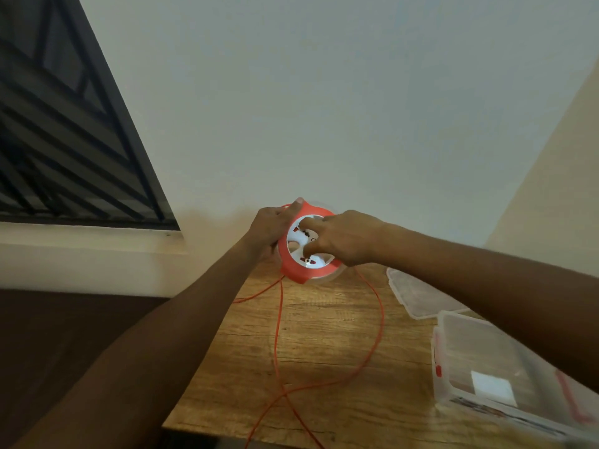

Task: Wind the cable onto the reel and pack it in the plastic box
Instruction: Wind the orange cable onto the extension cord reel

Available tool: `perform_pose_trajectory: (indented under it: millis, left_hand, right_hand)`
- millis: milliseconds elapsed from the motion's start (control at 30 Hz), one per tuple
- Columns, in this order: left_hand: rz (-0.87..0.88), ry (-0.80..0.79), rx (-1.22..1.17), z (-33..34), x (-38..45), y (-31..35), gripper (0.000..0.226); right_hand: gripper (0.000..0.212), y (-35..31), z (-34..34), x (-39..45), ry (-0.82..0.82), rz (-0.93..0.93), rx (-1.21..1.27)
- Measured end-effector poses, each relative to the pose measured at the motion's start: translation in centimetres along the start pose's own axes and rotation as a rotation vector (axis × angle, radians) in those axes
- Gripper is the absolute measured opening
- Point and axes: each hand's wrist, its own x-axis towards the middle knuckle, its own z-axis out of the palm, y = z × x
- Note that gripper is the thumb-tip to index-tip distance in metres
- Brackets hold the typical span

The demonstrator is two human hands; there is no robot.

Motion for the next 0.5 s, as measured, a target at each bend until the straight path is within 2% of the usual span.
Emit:
perform_pose_trajectory:
  millis: [100, 200, 333, 500]
  left_hand:
    - [0.007, -0.076, 0.070, -0.2, 0.0, 0.0, 0.058]
    - [0.017, -0.094, 0.060, -0.3, -0.2, -0.3, 0.057]
    - [-0.007, -0.104, -0.026, -0.3, -0.4, -0.5, 0.048]
    - [-0.006, -0.072, -0.067, 0.0, -0.3, -0.1, 0.051]
  right_hand:
    - [0.056, 0.0, 0.2, 0.1, -0.010, -0.079, -0.077]
    - [0.065, -1.0, 0.4, 0.4, -0.032, -0.087, -0.135]
    - [0.065, -1.8, 0.2, 0.9, -0.014, 0.040, -0.143]
    - [0.069, -2.8, 0.1, 1.8, -0.049, 0.110, -0.188]
